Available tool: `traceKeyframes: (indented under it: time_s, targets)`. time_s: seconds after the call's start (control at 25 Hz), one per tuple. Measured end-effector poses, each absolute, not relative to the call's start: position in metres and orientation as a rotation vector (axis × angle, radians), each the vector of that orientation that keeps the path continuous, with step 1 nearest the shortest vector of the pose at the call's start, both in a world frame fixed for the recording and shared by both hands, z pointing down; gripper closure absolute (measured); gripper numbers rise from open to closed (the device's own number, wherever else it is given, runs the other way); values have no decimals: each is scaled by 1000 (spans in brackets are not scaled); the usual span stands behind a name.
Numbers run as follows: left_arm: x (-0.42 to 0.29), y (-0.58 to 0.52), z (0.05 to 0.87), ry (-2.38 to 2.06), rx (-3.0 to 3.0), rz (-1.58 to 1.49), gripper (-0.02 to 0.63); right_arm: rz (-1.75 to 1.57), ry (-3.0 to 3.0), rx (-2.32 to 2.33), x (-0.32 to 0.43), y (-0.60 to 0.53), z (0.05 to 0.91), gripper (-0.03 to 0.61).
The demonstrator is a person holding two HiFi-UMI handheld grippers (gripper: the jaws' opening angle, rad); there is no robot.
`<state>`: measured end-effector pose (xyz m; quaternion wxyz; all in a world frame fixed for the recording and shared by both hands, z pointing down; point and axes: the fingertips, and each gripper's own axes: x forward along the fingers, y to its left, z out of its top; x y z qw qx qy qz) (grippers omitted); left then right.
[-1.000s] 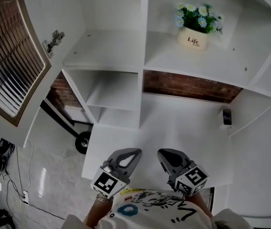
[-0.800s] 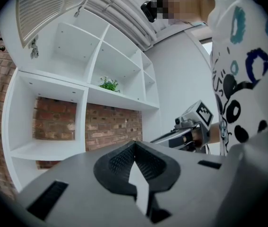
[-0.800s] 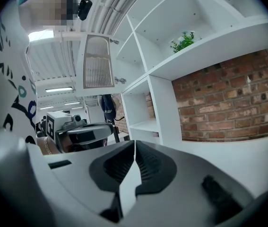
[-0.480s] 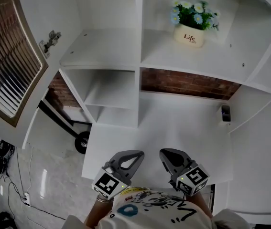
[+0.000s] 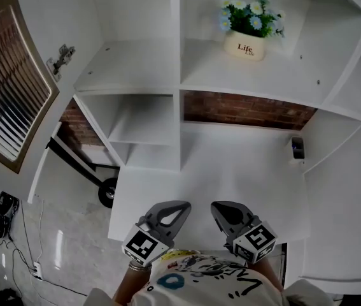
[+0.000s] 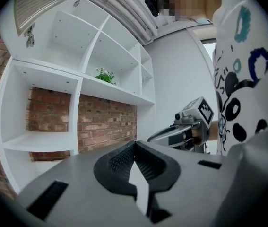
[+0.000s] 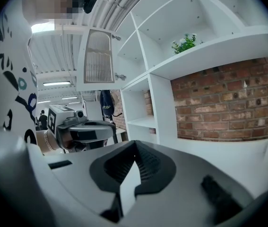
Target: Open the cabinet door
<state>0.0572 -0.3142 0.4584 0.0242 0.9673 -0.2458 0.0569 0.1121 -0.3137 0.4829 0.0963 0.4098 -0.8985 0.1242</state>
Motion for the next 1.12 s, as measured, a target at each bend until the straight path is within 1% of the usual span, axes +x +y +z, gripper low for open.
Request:
traceKeyframes:
  time_s: [1.12]
  targets:
    - [66,-314,473,-722,2951,251,600,381,-2683,1199,114,-313,483,552]
